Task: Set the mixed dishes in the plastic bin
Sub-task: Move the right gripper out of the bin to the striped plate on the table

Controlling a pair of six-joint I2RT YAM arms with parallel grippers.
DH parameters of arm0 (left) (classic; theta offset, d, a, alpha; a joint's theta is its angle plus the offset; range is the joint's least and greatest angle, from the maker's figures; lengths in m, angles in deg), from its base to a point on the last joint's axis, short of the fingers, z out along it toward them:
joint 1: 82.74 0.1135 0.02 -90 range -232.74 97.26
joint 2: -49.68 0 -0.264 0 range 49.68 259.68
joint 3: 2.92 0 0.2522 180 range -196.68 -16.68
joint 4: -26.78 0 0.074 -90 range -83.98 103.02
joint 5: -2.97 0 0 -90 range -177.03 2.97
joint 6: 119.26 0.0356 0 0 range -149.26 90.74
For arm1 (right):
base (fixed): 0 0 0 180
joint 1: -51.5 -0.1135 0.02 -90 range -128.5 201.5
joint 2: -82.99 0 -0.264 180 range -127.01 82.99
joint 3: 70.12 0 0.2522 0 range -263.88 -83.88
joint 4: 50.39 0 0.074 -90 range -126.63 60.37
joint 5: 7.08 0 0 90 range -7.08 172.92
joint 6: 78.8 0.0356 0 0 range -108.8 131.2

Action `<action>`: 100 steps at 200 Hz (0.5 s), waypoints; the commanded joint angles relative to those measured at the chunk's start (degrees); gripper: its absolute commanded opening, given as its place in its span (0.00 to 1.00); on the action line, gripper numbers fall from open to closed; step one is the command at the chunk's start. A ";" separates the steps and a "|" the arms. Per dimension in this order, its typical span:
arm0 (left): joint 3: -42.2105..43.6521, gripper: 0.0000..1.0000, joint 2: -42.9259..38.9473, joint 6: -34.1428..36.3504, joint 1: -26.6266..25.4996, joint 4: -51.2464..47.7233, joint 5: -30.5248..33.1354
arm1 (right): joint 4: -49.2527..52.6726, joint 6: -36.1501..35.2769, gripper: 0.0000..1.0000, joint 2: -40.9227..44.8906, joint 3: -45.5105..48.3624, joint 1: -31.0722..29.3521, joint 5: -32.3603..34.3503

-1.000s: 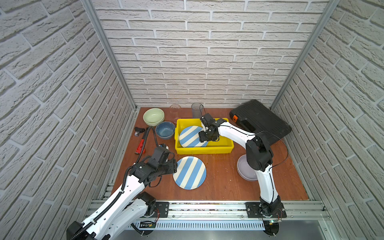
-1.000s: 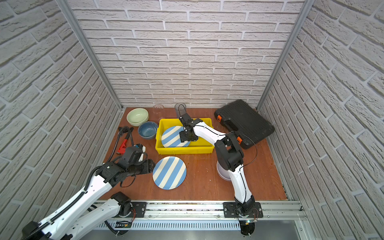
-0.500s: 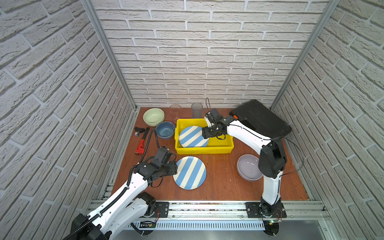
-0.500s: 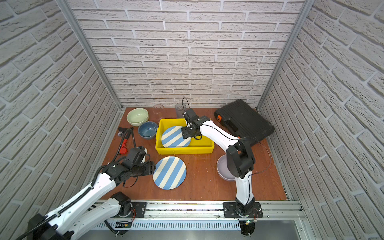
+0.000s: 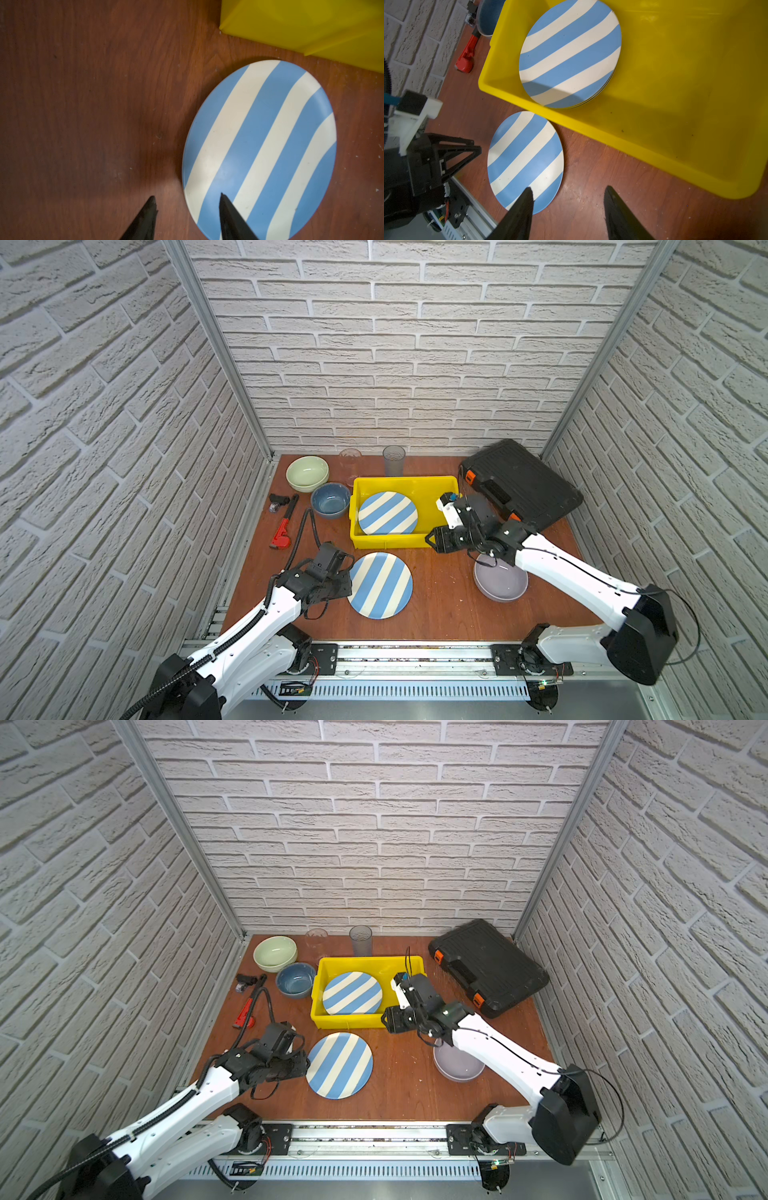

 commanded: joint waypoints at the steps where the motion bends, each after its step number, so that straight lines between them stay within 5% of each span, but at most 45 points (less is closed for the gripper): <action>1: 1.35 0.47 0.20 -0.85 -0.12 2.82 0.09 | -8.89 4.24 0.56 4.18 6.35 -3.03 -0.75; 100: 3.92 0.25 4.83 -1.84 -0.11 7.42 0.18 | -29.31 16.06 0.60 -0.45 22.14 -11.79 2.71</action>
